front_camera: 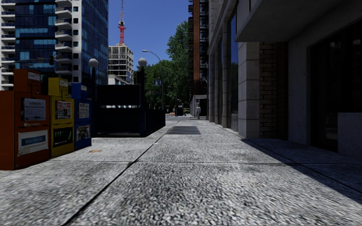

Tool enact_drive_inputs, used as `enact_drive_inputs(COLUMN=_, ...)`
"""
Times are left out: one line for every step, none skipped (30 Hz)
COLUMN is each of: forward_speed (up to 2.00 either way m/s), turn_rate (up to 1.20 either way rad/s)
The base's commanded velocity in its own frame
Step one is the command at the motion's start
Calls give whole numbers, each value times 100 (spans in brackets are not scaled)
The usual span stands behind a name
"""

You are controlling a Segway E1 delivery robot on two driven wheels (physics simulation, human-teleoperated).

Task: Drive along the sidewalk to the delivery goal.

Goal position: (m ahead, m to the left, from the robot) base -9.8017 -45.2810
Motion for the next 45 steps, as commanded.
enact_drive_inputs(forward_speed=200, turn_rate=0)
enact_drive_inputs(forward_speed=200, turn_rate=0)
enact_drive_inputs(forward_speed=200, turn_rate=0)
enact_drive_inputs(forward_speed=200, turn_rate=0)
enact_drive_inputs(forward_speed=200, turn_rate=0)
enact_drive_inputs(forward_speed=200, turn_rate=0)
enact_drive_inputs(forward_speed=200, turn_rate=0)
enact_drive_inputs(forward_speed=200, turn_rate=0)
enact_drive_inputs(forward_speed=200, turn_rate=0)
enact_drive_inputs(forward_speed=200, turn_rate=0)
enact_drive_inputs(forward_speed=200, turn_rate=0)
enact_drive_inputs(forward_speed=200, turn_rate=0)
enact_drive_inputs(forward_speed=200, turn_rate=0)
enact_drive_inputs(forward_speed=200, turn_rate=0)
enact_drive_inputs(forward_speed=200, turn_rate=0)
enact_drive_inputs(forward_speed=200, turn_rate=0)
enact_drive_inputs(forward_speed=200, turn_rate=0)
enact_drive_inputs(forward_speed=200, turn_rate=0)
enact_drive_inputs(forward_speed=200, turn_rate=0)
enact_drive_inputs(forward_speed=200, turn_rate=0)
enact_drive_inputs(forward_speed=200, turn_rate=0)
enact_drive_inputs(forward_speed=200, turn_rate=0)
enact_drive_inputs(forward_speed=200, turn_rate=0)
enact_drive_inputs(forward_speed=200, turn_rate=-29)
enact_drive_inputs(forward_speed=200, turn_rate=-46)
enact_drive_inputs(forward_speed=200, turn_rate=-46)
enact_drive_inputs(forward_speed=200, turn_rate=-69)
enact_drive_inputs(forward_speed=200, turn_rate=-77)
enact_drive_inputs(forward_speed=200, turn_rate=-80)
enact_drive_inputs(forward_speed=200, turn_rate=-67)
enact_drive_inputs(forward_speed=200, turn_rate=-16)
enact_drive_inputs(forward_speed=200, turn_rate=-16)
enact_drive_inputs(forward_speed=200, turn_rate=0)
enact_drive_inputs(forward_speed=200, turn_rate=0)
enact_drive_inputs(forward_speed=200, turn_rate=0)
enact_drive_inputs(forward_speed=200, turn_rate=0)
enact_drive_inputs(forward_speed=200, turn_rate=0)
enact_drive_inputs(forward_speed=200, turn_rate=0)
enact_drive_inputs(forward_speed=200, turn_rate=0)
enact_drive_inputs(forward_speed=200, turn_rate=0)
enact_drive_inputs(forward_speed=200, turn_rate=0)
enact_drive_inputs(forward_speed=200, turn_rate=0)
enact_drive_inputs(forward_speed=200, turn_rate=0)
enact_drive_inputs(forward_speed=200, turn_rate=0)
enact_drive_inputs(forward_speed=200, turn_rate=0)
